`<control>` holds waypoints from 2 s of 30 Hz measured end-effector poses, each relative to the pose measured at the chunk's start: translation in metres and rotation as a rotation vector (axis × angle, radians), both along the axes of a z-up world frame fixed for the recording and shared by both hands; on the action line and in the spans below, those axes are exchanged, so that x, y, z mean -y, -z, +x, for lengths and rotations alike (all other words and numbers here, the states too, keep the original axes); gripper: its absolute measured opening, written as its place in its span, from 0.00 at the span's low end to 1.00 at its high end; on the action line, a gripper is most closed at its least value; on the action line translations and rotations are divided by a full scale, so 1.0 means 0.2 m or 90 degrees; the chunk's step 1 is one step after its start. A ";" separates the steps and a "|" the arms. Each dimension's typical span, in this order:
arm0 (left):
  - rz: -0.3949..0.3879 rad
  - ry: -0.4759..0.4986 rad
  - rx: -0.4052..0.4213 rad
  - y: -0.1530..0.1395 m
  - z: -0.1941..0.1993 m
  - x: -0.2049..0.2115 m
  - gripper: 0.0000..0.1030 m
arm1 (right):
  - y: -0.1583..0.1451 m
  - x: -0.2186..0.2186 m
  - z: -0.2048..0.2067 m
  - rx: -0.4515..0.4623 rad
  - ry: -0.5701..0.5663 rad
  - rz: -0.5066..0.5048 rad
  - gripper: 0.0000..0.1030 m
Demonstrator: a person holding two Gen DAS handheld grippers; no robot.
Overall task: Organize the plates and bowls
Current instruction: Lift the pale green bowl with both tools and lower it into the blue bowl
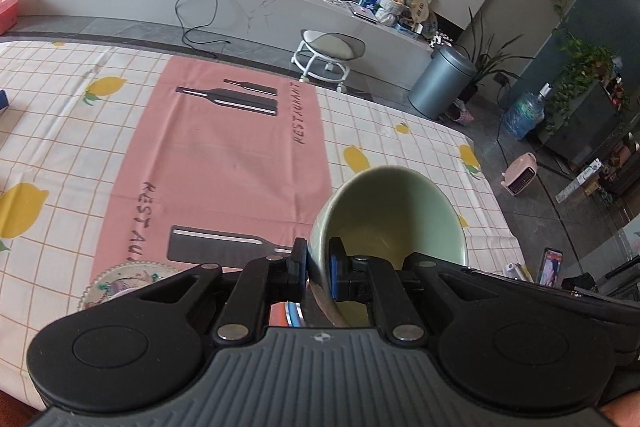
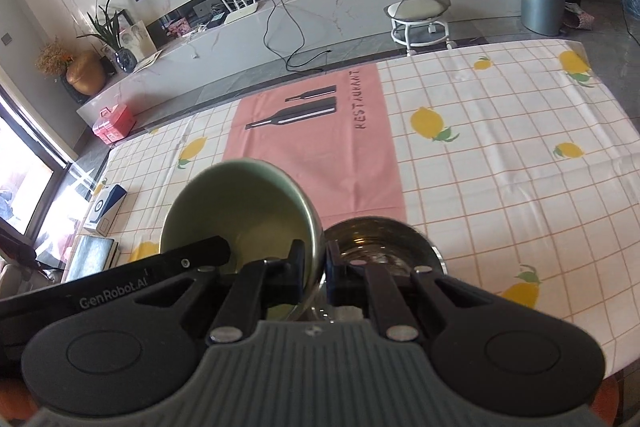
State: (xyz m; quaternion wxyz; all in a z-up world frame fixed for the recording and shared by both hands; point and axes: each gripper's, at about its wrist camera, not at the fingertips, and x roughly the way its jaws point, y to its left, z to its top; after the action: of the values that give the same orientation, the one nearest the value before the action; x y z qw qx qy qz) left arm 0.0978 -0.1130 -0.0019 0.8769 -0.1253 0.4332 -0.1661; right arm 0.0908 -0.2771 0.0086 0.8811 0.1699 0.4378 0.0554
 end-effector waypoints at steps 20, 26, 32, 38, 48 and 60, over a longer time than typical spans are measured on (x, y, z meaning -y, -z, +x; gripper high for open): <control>0.131 0.106 -0.069 0.23 0.00 0.23 0.13 | 0.27 0.17 0.02 -0.119 -0.016 -0.002 0.06; 0.192 0.147 -0.075 0.27 0.01 0.30 0.15 | 0.32 0.17 0.07 -0.140 -0.035 -0.023 0.05; 0.227 0.168 -0.073 0.28 0.03 0.33 0.16 | 0.36 0.17 0.12 -0.147 -0.048 -0.026 0.06; 0.256 0.204 -0.092 0.31 0.06 0.37 0.20 | 0.35 0.14 0.17 -0.145 -0.063 -0.067 0.07; 0.281 0.268 -0.125 0.31 0.10 0.39 0.29 | 0.36 0.08 0.23 -0.135 -0.101 -0.145 0.05; 0.233 0.264 -0.130 0.26 0.14 0.33 0.29 | 0.36 0.07 0.26 -0.142 -0.120 -0.157 0.06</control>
State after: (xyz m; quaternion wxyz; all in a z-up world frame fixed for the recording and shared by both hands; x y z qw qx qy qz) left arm 0.1248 -0.1780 -0.0536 0.7842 0.1105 0.5581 -0.2476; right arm 0.1418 -0.2908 -0.0639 0.8322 0.0242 0.5502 0.0649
